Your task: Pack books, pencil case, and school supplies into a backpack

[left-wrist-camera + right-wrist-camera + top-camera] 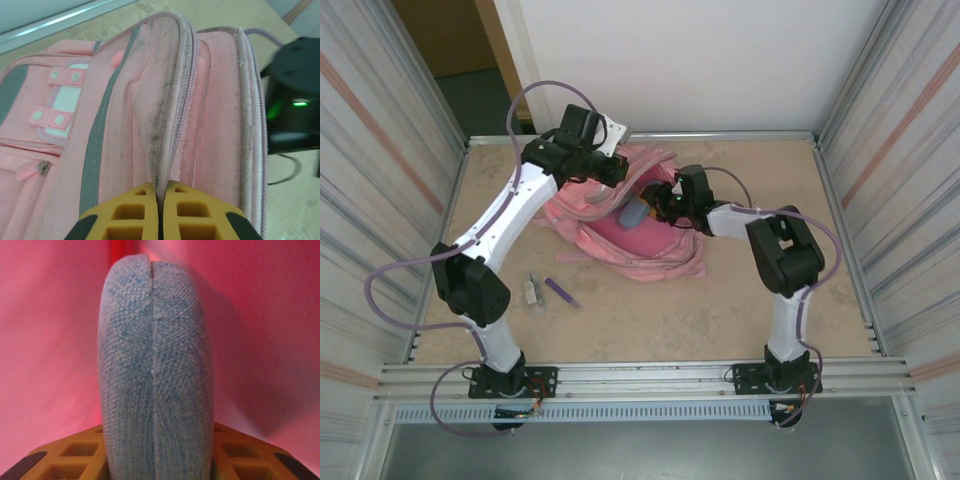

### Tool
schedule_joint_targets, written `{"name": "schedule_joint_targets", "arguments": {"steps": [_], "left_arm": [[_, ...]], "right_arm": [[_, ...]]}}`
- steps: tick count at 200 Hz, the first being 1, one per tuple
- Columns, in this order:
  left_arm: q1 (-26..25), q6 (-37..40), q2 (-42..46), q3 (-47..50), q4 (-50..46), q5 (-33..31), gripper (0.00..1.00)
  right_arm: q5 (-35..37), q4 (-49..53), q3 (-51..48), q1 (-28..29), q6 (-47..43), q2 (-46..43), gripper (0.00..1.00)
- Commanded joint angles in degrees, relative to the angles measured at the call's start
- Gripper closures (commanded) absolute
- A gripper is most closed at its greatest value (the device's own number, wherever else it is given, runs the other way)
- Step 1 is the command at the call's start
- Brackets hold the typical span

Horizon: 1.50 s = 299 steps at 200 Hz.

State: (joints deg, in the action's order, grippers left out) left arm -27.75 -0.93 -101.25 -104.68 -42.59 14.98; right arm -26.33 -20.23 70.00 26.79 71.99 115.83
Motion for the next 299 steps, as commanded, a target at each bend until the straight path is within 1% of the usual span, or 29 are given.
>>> {"name": "schedule_joint_targets", "arguments": {"steps": [1, 15, 27, 42, 50, 58, 90, 101, 113, 128, 147, 163, 189, 202, 208, 218, 248, 254, 269, 290, 299], "left_arm": [[-0.08, -1.48, 5.30, 0.18, 9.94, 5.54, 1.00], [0.06, -1.58, 5.06, 0.26, 9.92, 6.96, 1.00], [0.03, -1.89, 5.15, 0.73, 10.31, 7.63, 1.00], [0.23, -2.29, 5.13, 1.56, 11.26, 8.09, 1.00], [0.24, -2.40, 5.07, 1.58, 11.38, 8.72, 1.00], [0.37, -2.32, 5.07, 1.78, 11.36, 9.51, 1.00], [1.07, -3.18, 5.95, 4.76, 13.54, 9.97, 1.00], [1.74, -3.45, 6.23, 5.37, 13.74, 10.90, 1.00], [2.43, -3.78, 6.70, 6.51, 14.15, 10.54, 1.00], [3.34, -5.19, 7.49, 8.74, 15.99, 10.25, 1.00], [4.32, -6.10, 7.83, 10.37, 17.38, 11.76, 1.00], [4.68, -5.68, 7.87, 10.85, 16.84, 11.60, 1.00], [4.90, -5.99, 8.01, 11.74, 17.29, 11.92, 1.00], [4.97, -5.54, 7.95, 11.52, 16.91, 12.35, 1.00], [4.98, -5.40, 8.05, 11.65, 16.84, 12.35, 1.00], [4.98, -5.61, 8.17, 12.01, 17.14, 12.01, 1.00], [4.98, -4.77, 7.44, 10.98, 15.77, 13.42, 1.00], [4.98, -4.53, 7.31, 10.73, 15.37, 13.45, 1.00], [4.93, -4.82, 7.30, 11.32, 16.04, 13.63, 1.00], [4.98, -5.06, 6.67, 11.83, 17.32, 16.61, 1.00], [5.00, -4.54, 6.26, 11.37, 17.06, 18.16, 1.00]], "right_arm": [[6.01, 1.78, 7.15, 2.30, 2.73, 4.98, 0.62], [8.63, 3.26, 9.98, 3.31, 3.14, 8.81, 0.62], [9.55, 3.38, 12.12, 4.15, 4.42, 11.17, 0.57], [11.20, 6.21, 15.31, 5.24, 4.16, 12.74, 0.52], [12.51, 7.66, 16.54, 5.78, 4.06, 13.20, 0.51], [12.80, 7.00, 17.21, 6.12, 4.76, 13.86, 0.51], [6.57, 3.09, 19.23, 5.75, 10.55, 15.88, 0.51], [4.39, 2.72, 19.02, 5.48, 10.20, 15.32, 0.49], [3.32, 5.39, 18.81, 4.99, 8.65, 14.18, 0.47], [0.83, 6.02, 18.05, 4.14, 5.66, 12.85, 0.51], [-0.37, 11.29, 18.06, 3.24, 1.81, 11.16, 0.49], [-0.10, 15.35, 17.81, 2.76, -0.74, 10.44, 0.48], [-2.43, 15.97, 17.11, 2.82, -3.34, 10.47, 0.48], [-1.17, 17.45, 16.77, 3.25, -4.31, 10.04, 0.48], [-0.64, 17.93, 16.66, 3.36, -7.04, 9.86, 0.48], [-0.26, 19.15, 16.58, 3.36, -7.47, 9.63, 0.48], [-0.90, 20.73, 15.73, 2.75, -10.14, 8.80, 0.49], [-0.85, 21.42, 15.92, 2.60, -10.93, 8.86, 0.51], [-1.72, 20.22, 15.53, 2.35, -11.38, 9.19, 0.58], [-4.18, 12.97, 13.86, 3.02, -8.69, 9.80, 0.63], [-4.68, 11.60, 14.49, 3.79, -8.14, 10.75, 0.64]]}}
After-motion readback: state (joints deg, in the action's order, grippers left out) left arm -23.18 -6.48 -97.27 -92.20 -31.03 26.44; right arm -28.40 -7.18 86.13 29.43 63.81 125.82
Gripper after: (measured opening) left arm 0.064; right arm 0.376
